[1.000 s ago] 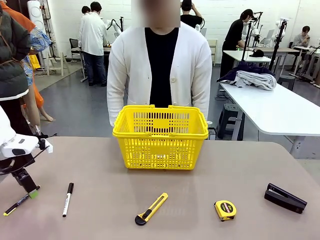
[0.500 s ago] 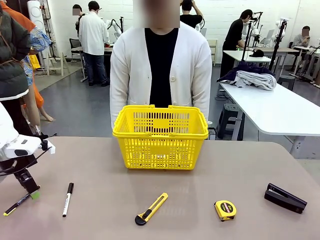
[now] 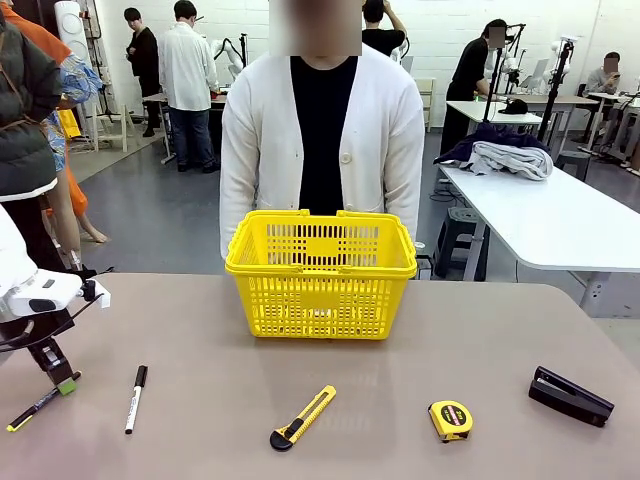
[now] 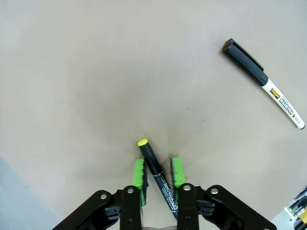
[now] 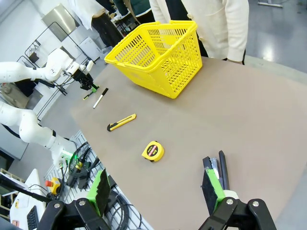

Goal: Place the items the person wants into the basket.
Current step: Pick up the item the person points to and place it in the Market Basket.

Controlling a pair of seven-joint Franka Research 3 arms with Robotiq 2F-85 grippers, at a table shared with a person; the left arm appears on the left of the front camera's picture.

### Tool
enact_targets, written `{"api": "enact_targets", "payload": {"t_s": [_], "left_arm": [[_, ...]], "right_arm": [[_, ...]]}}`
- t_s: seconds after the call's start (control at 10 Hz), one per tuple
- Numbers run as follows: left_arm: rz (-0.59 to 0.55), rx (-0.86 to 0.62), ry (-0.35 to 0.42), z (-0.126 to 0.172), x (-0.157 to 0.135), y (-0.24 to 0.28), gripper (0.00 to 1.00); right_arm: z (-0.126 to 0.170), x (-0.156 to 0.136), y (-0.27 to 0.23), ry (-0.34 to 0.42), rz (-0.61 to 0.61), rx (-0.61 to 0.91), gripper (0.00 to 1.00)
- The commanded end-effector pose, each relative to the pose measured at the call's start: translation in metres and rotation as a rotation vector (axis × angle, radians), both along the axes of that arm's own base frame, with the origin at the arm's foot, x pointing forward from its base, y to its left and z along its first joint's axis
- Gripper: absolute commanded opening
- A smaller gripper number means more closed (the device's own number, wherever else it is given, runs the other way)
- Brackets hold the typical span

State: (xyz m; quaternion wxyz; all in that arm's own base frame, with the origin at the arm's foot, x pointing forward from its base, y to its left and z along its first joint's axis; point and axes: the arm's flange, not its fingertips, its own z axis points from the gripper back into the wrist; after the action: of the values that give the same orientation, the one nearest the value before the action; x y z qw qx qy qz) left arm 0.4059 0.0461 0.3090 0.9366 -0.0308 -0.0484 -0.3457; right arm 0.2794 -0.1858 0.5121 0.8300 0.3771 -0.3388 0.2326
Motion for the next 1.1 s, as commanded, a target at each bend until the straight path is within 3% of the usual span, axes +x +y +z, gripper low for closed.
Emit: {"api": "enact_targets", "payload": {"t_s": [0.0,0.6,0.8,1.0], "left_arm": [[0.013,-0.006,-0.008,-0.013,-0.055,-0.005,0.00],[0.048,-0.045,0.020,-0.003,-0.051,0.000,0.00],[0.039,-0.117,0.025,0.077,-0.034,0.006,0.00],[-0.055,-0.125,-0.069,0.182,-0.022,0.009,0.00]], "right_arm": [[0.001,0.002,-0.001,-0.022,0.005,0.016,1.00],[0.001,0.002,-0.001,-0.022,0.005,0.016,1.00],[0.001,0.002,-0.001,-0.022,0.005,0.016,1.00],[0.001,0.002,-0.001,-0.022,0.005,0.016,1.00]]}}
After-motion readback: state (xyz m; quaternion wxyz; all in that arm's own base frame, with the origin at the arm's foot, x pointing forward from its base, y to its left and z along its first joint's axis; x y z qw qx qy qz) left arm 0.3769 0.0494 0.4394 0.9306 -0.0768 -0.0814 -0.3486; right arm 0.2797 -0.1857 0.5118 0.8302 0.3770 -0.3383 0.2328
